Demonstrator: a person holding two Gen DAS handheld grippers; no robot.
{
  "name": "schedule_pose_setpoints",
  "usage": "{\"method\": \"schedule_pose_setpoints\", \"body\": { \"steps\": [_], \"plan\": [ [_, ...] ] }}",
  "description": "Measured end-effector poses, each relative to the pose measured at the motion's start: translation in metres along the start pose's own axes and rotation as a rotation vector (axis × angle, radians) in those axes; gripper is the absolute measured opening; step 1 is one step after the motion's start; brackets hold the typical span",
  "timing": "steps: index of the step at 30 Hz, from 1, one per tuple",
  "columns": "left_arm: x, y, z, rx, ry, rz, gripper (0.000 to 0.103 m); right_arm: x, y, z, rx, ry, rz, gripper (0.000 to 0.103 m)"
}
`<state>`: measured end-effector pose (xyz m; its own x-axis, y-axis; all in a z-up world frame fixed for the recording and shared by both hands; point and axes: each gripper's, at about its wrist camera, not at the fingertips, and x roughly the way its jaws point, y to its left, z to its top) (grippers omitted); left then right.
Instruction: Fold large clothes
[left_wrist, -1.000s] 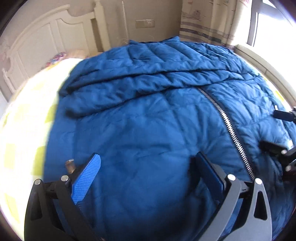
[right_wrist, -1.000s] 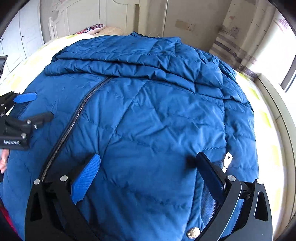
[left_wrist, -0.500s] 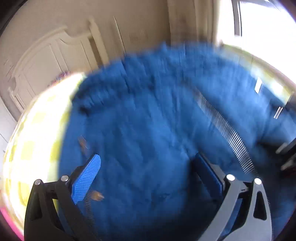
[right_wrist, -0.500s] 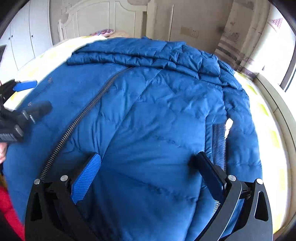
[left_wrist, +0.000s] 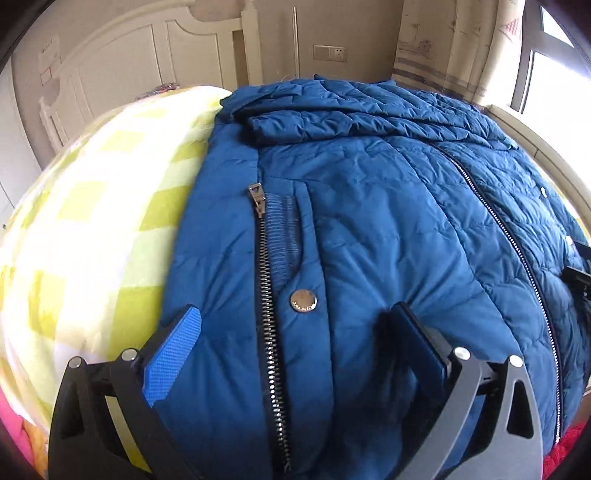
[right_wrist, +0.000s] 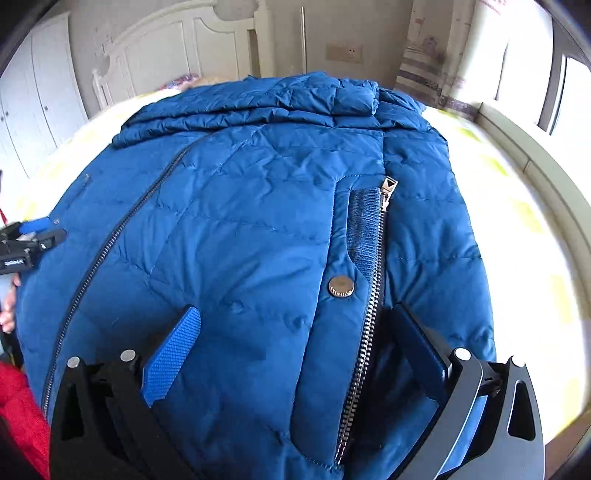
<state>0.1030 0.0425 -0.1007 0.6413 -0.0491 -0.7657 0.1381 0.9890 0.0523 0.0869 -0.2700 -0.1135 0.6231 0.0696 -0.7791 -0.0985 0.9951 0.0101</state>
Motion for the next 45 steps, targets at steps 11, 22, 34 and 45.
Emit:
{"method": "schedule_pose_setpoints", "body": {
  "steps": [11,22,34,45],
  "plan": [
    [-0.024,-0.064,-0.032,0.199,-0.078,-0.045,0.101,-0.012,0.061,-0.024,-0.140,-0.063,0.068,0.099],
    [-0.022,-0.052,-0.034,0.162,-0.063,-0.078,0.101,-0.025,0.008,-0.030,-0.044,-0.035,-0.027,0.098],
    [-0.045,-0.052,-0.056,0.192,-0.099,-0.106,0.101,-0.042,0.049,-0.040,-0.113,-0.101,0.080,0.098],
    [-0.060,0.015,-0.065,0.018,-0.106,0.018,0.101,-0.065,-0.024,-0.060,0.043,-0.084,-0.058,0.098]
  ]
}}
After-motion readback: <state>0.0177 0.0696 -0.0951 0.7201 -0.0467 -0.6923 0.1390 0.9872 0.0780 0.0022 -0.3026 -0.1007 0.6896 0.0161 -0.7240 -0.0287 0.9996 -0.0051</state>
